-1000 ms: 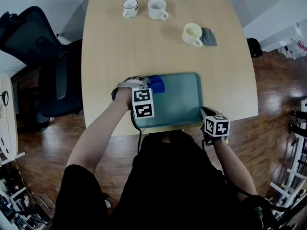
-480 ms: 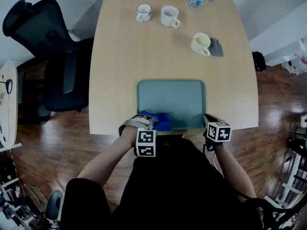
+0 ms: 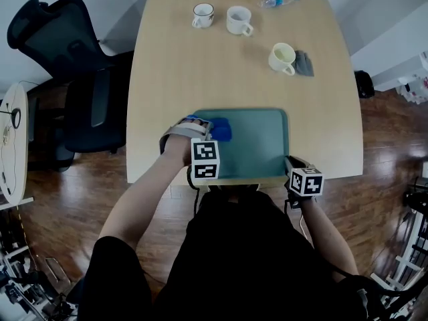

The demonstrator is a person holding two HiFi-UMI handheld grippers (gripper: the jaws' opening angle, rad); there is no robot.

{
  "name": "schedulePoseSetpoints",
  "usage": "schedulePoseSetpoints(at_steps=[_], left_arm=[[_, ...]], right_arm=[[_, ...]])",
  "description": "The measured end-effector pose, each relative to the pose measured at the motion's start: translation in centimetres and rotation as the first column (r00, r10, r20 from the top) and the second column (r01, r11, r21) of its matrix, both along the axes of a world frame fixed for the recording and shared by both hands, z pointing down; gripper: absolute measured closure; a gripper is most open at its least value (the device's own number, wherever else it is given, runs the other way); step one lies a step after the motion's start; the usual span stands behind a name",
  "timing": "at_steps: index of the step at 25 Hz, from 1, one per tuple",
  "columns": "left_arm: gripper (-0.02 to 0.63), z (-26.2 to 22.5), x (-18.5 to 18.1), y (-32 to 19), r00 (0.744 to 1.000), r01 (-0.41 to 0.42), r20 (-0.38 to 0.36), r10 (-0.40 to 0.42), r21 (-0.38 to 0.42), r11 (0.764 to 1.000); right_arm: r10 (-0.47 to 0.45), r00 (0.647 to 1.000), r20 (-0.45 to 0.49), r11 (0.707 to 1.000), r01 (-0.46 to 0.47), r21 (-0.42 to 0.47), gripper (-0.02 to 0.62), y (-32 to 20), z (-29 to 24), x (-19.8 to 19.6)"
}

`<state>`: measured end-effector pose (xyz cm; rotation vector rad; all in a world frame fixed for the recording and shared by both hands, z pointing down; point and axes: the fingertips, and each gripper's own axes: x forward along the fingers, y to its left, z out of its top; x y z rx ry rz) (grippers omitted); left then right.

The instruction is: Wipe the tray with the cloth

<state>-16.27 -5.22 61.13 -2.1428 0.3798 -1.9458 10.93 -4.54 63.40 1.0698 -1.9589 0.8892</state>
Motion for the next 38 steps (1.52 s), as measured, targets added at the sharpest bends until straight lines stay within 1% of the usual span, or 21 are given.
schedulePoseSetpoints(at_steps=[1, 3, 5, 7, 9, 11, 13, 15, 18, 24, 27, 30, 32, 33, 34, 35, 36, 37, 38], left_arm=[[0.469, 0.2, -1.2, -1.8, 0.999, 0.012, 0.034, -0.012, 0.003, 1.000], [0.469, 0.8, -3.0, -4.1, 0.997, 0.021, 0.079, -0.019, -0.023, 1.000], [0.468, 1.2, -3.5, -4.7, 0.995, -0.006, 0.099, 0.012, -0.062, 0.998], [0.469, 1.4, -3.4, -4.4, 0.993, -0.039, 0.108, 0.045, -0.065, 0.997], [0.471, 1.4, -3.1, -3.5, 0.996, -0.026, 0.086, 0.031, -0.061, 0.998], [0.471, 1.2, -2.9, -1.8, 0.999, 0.016, 0.039, -0.013, -0.084, 0.996], [0.471, 1.0, -2.4, 0.3, 0.999, 0.039, -0.003, -0.039, -0.109, 0.993], [0.471, 0.9, -1.7, 2.6, 0.999, 0.029, -0.021, -0.031, -0.116, 0.993], [0.471, 0.9, -0.5, 6.4, 1.000, -0.010, -0.029, 0.007, -0.121, 0.993], [0.471, 0.8, 2.0, 13.5, 0.997, -0.041, -0.069, 0.027, -0.205, 0.978], [0.471, 0.8, 2.6, 14.8, 0.995, -0.004, -0.097, -0.018, -0.224, 0.975], [0.471, 0.6, 2.6, 14.8, 0.983, 0.075, -0.145, -0.110, -0.233, 0.970], [0.471, 0.0, 2.2, 14.2, 0.961, 0.159, -0.187, -0.203, -0.230, 0.960], [0.471, -0.4, 1.9, 13.6, 0.940, 0.216, -0.215, -0.265, -0.227, 0.950], [0.471, -0.9, 1.3, 13.0, 0.909, 0.284, -0.245, -0.336, -0.226, 0.932], [0.471, -1.4, 0.6, 12.3, 0.868, 0.360, -0.275, -0.414, -0.227, 0.905], [0.469, -1.9, -0.4, 11.7, 0.816, 0.440, -0.302, -0.494, -0.230, 0.868], [0.469, -2.3, -1.6, 11.2, 0.753, 0.522, -0.325, -0.573, -0.236, 0.820], [0.469, -2.7, -3.1, 10.7, 0.678, 0.601, -0.344, -0.649, -0.248, 0.760]], right_arm=[[0.002, 1.000, 0.000, 1.000, -0.002, 0.003, 0.563, 0.0, 0.0, 0.0], [0.005, 1.000, -0.001, 1.000, -0.005, 0.008, 0.563, 0.0, 0.0, -0.1], [0.004, 1.000, -0.001, 1.000, -0.004, 0.011, 0.563, 0.0, 0.1, -0.2], [0.004, 1.000, 0.002, 1.000, -0.005, 0.014, 0.563, -0.1, 0.1, -0.2], [0.007, 1.000, 0.004, 1.000, -0.007, 0.019, 0.563, -0.1, 0.1, -0.1], [0.011, 1.000, 0.006, 1.000, -0.011, 0.022, 0.563, -0.1, 0.1, -0.1], [0.012, 1.000, 0.007, 1.000, -0.013, 0.021, 0.563, -0.1, 0.2, 0.0], [0.010, 1.000, 0.007, 1.000, -0.010, 0.018, 0.563, -0.1, 0.1, 0.1], [0.008, 1.000, 0.004, 1.000, -0.008, 0.015, 0.563, -0.1, 0.2, 0.2], [0.001, 1.000, -0.005, 1.000, -0.001, 0.000, 0.563, 0.0, 0.3, 0.2], [-0.009, 1.000, -0.014, 1.000, 0.009, 0.001, 0.563, -0.1, 0.3, 0.2], [-0.004, 1.000, -0.017, 1.000, 0.004, 0.004, 0.565, 0.0, 0.3, 0.1], [-0.001, 1.000, -0.019, 1.000, 0.001, 0.003, 0.565, 0.0, 0.3, 0.0], [0.000, 1.000, -0.022, 1.000, 0.000, 0.003, 0.565, -0.1, 0.3, 0.0], [0.000, 1.000, -0.025, 1.000, 0.000, 0.003, 0.566, -0.1, 0.3, 0.0], [0.001, 1.000, -0.029, 1.000, -0.001, 0.003, 0.565, -0.2, 0.3, 0.0], [0.003, 0.999, -0.033, 1.000, -0.003, 0.004, 0.565, -0.2, 0.4, 0.1], [0.006, 0.999, -0.038, 1.000, -0.006, 0.004, 0.565, -0.2, 0.4, 0.1], [0.009, 0.999, -0.042, 1.000, -0.009, 0.005, 0.565, -0.2, 0.4, 0.1]])
